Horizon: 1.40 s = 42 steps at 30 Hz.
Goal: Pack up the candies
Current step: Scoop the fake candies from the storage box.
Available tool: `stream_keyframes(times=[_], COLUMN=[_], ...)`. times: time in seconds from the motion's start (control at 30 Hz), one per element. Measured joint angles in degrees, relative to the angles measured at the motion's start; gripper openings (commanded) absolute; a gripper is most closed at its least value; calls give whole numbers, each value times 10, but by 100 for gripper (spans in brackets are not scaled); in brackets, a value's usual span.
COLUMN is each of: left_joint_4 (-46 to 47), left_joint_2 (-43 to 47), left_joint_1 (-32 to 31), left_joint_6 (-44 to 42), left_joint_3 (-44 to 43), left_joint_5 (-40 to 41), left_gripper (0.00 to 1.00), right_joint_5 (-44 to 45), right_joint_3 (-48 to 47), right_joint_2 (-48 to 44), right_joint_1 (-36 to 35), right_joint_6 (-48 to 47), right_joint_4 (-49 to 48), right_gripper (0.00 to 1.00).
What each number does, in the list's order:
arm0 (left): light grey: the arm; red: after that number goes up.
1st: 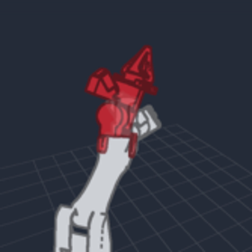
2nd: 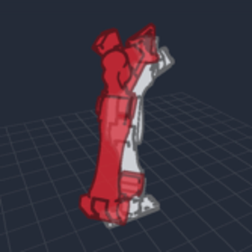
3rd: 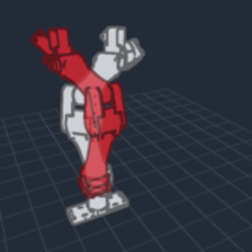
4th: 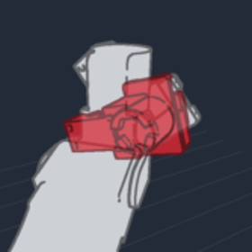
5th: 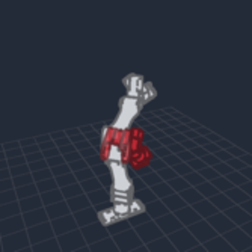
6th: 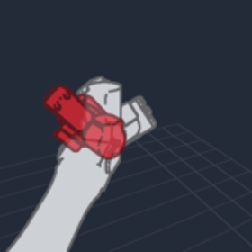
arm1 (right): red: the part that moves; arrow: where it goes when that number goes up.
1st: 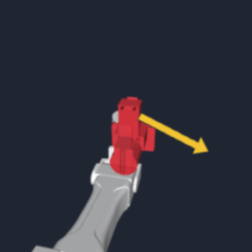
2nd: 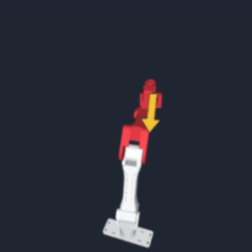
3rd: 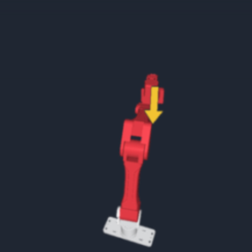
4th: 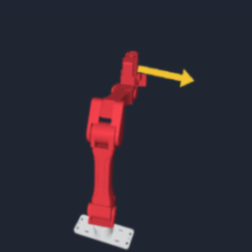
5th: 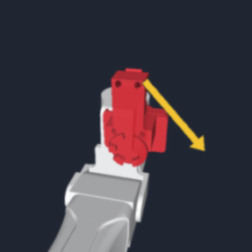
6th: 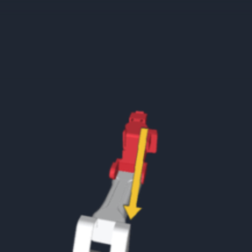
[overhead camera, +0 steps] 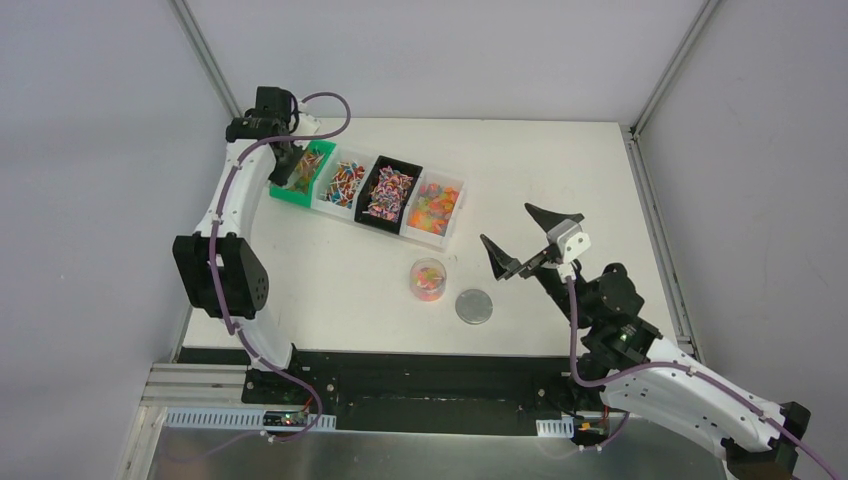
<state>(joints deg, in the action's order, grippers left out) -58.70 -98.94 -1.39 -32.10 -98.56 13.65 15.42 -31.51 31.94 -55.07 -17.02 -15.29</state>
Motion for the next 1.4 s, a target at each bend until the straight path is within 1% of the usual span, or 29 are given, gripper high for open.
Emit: stream_keyframes(times=[0.43, 0.63, 0.73, 0.83, 1.03, 1.4], left_joint_4=[-7, 25, 55, 102, 171, 310], left_joint_2=[-82, -107, -100, -88, -63, 38], left_joint_1=[0, 0, 8, 31, 60, 76], left_joint_6=[-8, -9, -7, -3, -1, 18], left_joint_3=[-31, -25, 9, 65, 151, 297], left_joint_5=[-16, -27, -36, -59, -84, -118], left_gripper=[0, 0, 0, 0, 0, 0], right_joint_5=[-3, -7, -9, -9, -13, -14], right_joint_3=[0, 0, 0, 0, -1, -1], right_joint_2=[26, 33, 35, 35, 35, 35], right_joint_1=[0, 0, 0, 0, 0, 0], right_joint_6=[9, 14, 17, 18, 25, 35], right_joint_4=[-5, -11, -11, -11, -11, -11], right_gripper=[100, 100, 100, 100, 100, 100])
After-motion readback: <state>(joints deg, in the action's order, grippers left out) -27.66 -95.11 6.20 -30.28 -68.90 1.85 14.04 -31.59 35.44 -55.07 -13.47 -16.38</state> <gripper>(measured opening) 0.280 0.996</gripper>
